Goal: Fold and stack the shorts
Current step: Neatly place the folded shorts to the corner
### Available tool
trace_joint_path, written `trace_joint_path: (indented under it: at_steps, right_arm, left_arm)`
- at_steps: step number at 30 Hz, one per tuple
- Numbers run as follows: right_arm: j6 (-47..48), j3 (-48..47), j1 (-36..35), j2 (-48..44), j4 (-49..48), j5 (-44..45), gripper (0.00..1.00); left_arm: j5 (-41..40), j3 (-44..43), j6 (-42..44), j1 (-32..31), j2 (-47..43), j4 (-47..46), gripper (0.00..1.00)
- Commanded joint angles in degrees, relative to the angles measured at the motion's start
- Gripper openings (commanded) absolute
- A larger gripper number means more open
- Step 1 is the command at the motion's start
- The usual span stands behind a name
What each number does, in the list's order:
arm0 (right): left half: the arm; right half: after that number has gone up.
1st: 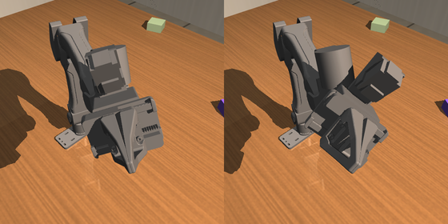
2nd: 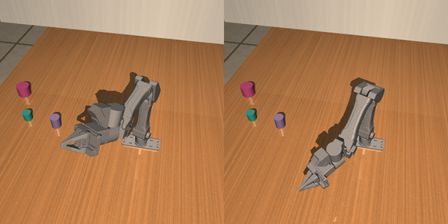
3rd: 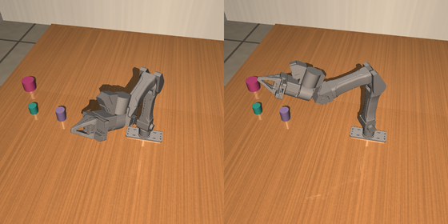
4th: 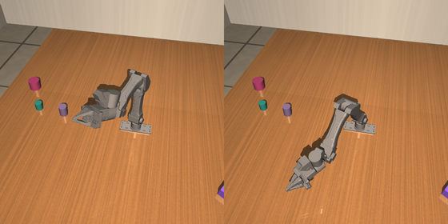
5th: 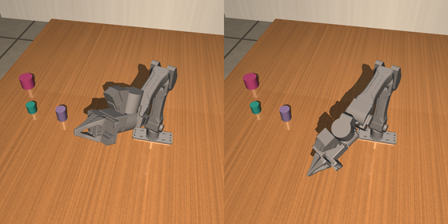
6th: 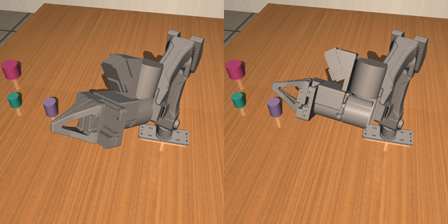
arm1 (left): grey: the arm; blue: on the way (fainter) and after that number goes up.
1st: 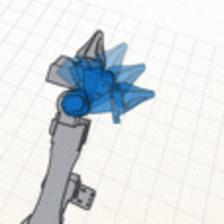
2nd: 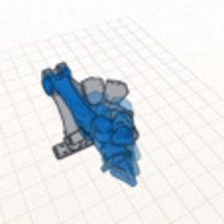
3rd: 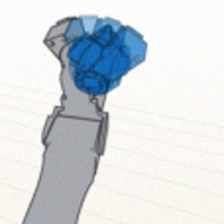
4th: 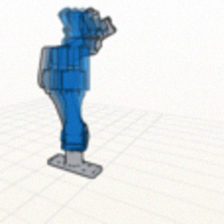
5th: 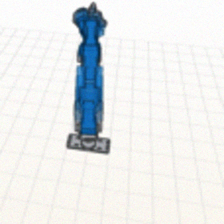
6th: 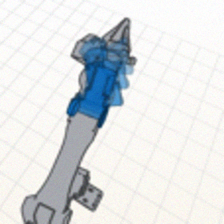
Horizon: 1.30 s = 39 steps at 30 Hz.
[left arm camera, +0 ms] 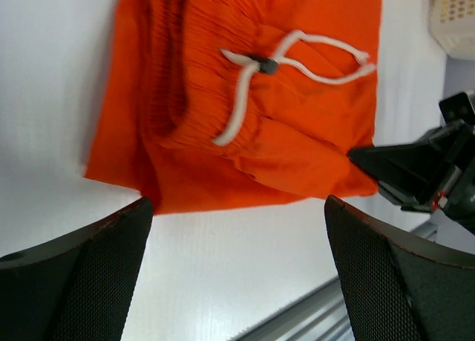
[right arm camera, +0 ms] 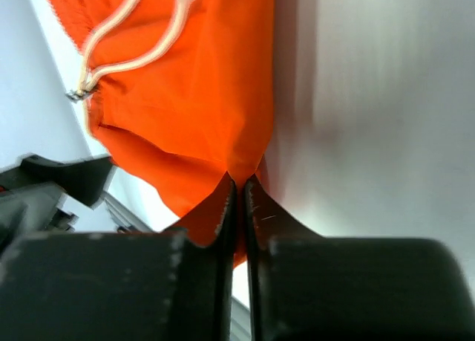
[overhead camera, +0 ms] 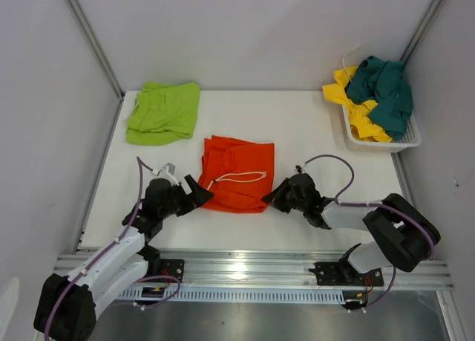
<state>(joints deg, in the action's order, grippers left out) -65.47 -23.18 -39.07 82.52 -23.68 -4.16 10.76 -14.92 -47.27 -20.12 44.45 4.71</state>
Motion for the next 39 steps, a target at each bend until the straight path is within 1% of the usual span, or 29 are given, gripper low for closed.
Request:
trace_joint_path:
  at_steps: [1,2,6,10,13,14,15,18,21,22,24,26,29,30,33,35,39]
  right_arm:
    - [-2.6,-4.7,-0.5,-3.0,4.5,3.0,0.00]
    - [-3.3,-5.3,-0.5,-3.2,5.0,2.9,0.00]
    - [-6.7,-8.0,-0.6,-3.0,7.2,2.4,0.00]
    - [-10.4,-9.7,-1.0,-2.9,7.9,2.2,0.00]
    - [-12.0,-12.1,-1.4,-2.9,10.8,2.8,0.00]
    - [-12.7,-12.7,-1.5,-2.9,12.2,3.3,0.00]
    - [-13.0,-13.6,-1.6,-2.9,13.0,3.3,0.00]
    - [-13.8,-13.7,-2.1,-3.2,12.8,3.2,0.00]
    - [-14.4,-13.6,-2.5,-3.6,12.6,3.2,0.00]
    - [-14.6,-13.6,-2.6,-3.9,12.4,3.0,0.00]
    - [-14.7,-13.6,-2.6,-4.1,12.4,2.9,0.00]
    - [-14.7,-13.6,-2.7,-4.5,12.3,2.8,0.00]
    - [-14.7,-13.6,-2.7,-5.0,12.3,2.8,0.00]
    - [-14.7,-13.6,-2.7,-5.0,12.3,2.8,0.00]
    - [-15.2,-13.6,-2.7,-5.1,11.8,2.2,0.00]
    - [-15.4,-13.6,-2.8,-4.9,11.4,1.6,0.00]
    - [-16.2,-13.4,-2.9,-4.9,10.9,1.0,0.00]
  left_arm:
    - [-0.8,-1.3,-4.1,-4.0,-2.3,-0.7,0.99]
    - [-1.5,-1.4,-5.5,-6.5,-2.8,-0.8,0.99]
    - [-4.5,-1.6,-9.3,-12.0,-2.3,-2.1,0.99]
    - [-7.1,-1.6,-12.6,-16.4,1.2,-6.2,0.99]
    - [-9.5,-1.5,-15.3,-20.4,3.7,-8.7,0.99]
    - [-10.4,-1.5,-15.8,-21.2,4.1,-9.3,0.99]
    - [-13.5,-1.2,-16.4,-22.1,4.3,-10.1,0.99]
    - [-18.6,-0.3,-19.8,-24.3,5.4,-13.1,0.99]
    - [-20.8,2.4,-24.2,-25.3,7.2,-19.4,0.99]
    - [-21.7,3.4,-26.1,-25.7,8.2,-23.2,0.99]
    - [-24.2,4.2,-27.6,-26.7,9.5,-26.2,0.99]
    - [-24.7,3.2,-30.4,-26.7,12.0,-25.1,0.99]
    - [-25.2,-0.8,-32.7,-27.2,14.3,-18.8,0.99]
    - [-25.6,-3.0,-33.4,-27.5,14.5,-14.8,0.99]
    - [-28.7,-4.9,-36.4,-29.4,15.1,-10.3,0.99]
    - [-30.3,-4.7,-37.4,-30.2,15.1,-10.8,0.99]
    - [-31.8,-2.3,-38.6,-31.0,15.1,-17.5,0.99]
